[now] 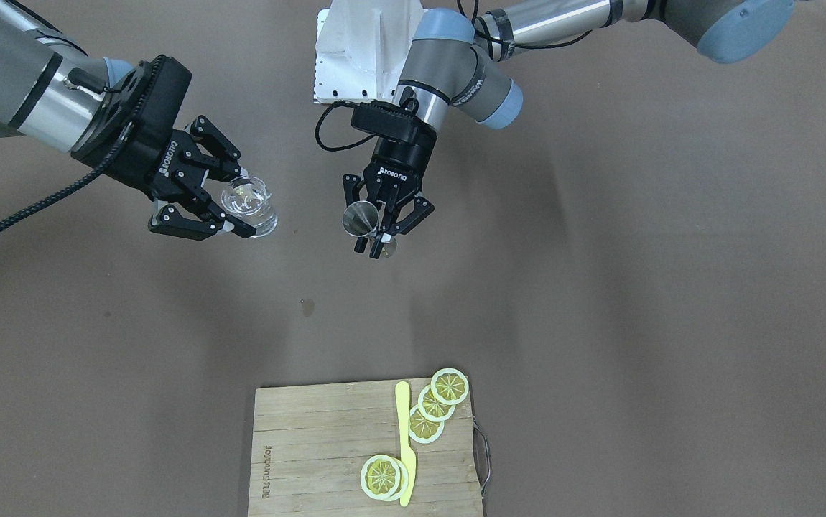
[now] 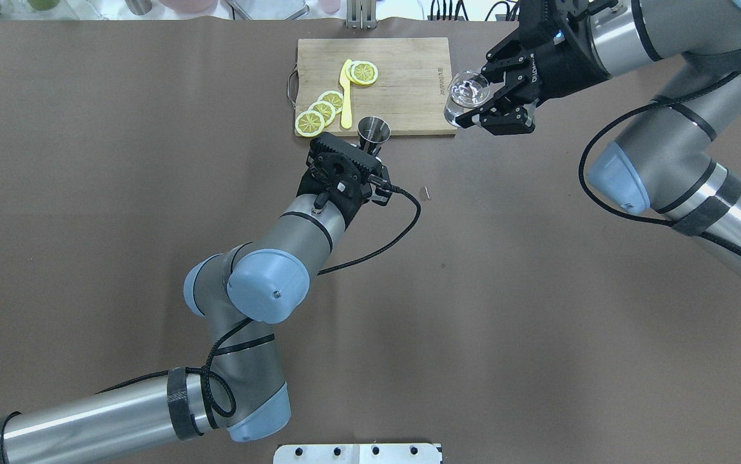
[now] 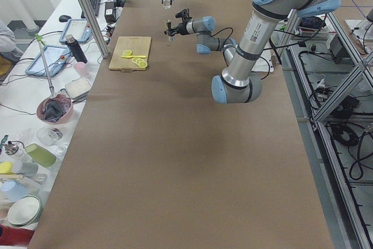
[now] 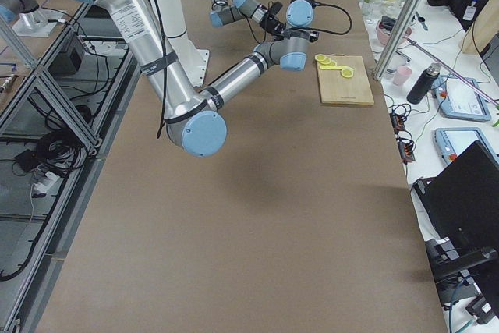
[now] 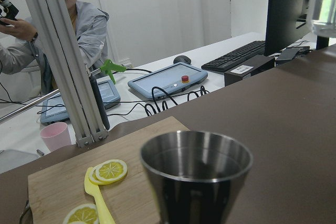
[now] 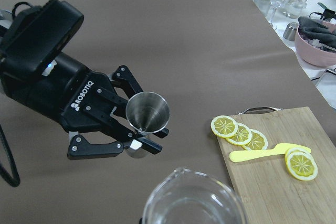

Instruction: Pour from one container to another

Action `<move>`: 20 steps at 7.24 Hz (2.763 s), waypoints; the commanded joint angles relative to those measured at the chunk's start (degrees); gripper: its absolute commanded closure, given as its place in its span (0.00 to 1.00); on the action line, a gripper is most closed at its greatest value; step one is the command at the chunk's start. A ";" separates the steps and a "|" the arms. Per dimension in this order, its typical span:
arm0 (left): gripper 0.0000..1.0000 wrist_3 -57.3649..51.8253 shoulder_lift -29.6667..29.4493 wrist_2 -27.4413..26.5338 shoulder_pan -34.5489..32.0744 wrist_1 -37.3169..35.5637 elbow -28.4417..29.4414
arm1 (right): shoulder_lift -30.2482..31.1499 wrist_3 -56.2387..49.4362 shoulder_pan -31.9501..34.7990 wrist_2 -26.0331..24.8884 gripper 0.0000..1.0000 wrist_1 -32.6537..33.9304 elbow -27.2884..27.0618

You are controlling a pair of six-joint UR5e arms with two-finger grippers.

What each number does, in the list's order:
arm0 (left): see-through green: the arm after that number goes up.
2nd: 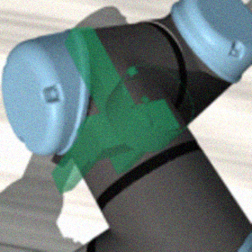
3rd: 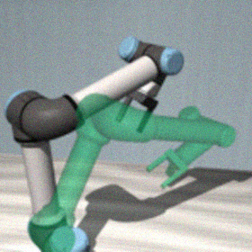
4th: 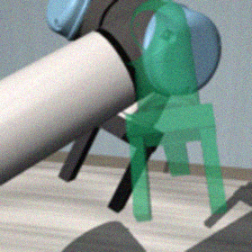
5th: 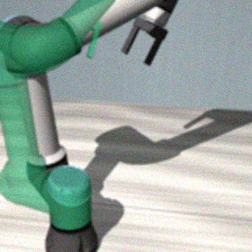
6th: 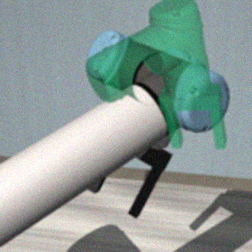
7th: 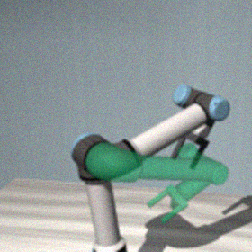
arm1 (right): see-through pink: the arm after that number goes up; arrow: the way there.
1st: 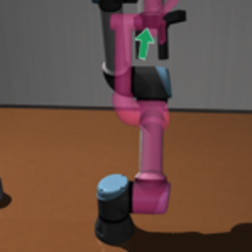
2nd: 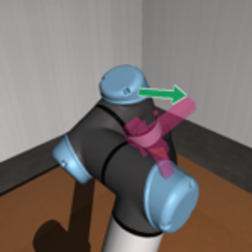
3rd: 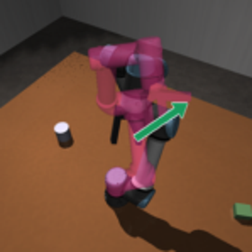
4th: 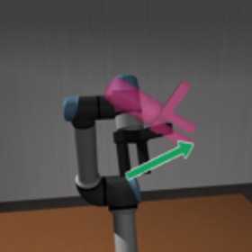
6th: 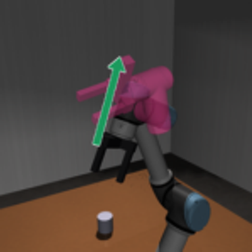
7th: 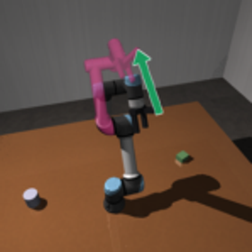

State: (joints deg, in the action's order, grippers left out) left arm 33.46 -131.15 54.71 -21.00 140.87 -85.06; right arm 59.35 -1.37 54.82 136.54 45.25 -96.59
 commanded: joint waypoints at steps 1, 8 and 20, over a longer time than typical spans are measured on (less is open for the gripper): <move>1.00 0.03 -0.51 -0.13 0.00 0.46 0.42 | -2.03 -0.21 -1.20 -0.93 1.00 4.74 -0.27; 1.00 0.56 -2.09 -1.44 0.17 0.81 2.88 | -5.47 -9.58 -3.57 -4.69 1.00 20.37 -4.29; 1.00 5.22 -3.58 -2.86 0.26 6.52 7.02 | -8.10 -15.51 -5.25 -7.87 1.00 27.08 -1.68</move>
State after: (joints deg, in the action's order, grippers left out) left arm 38.67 -134.42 51.89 -20.74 147.42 -78.12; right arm 51.99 -16.84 49.03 128.41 72.34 -99.43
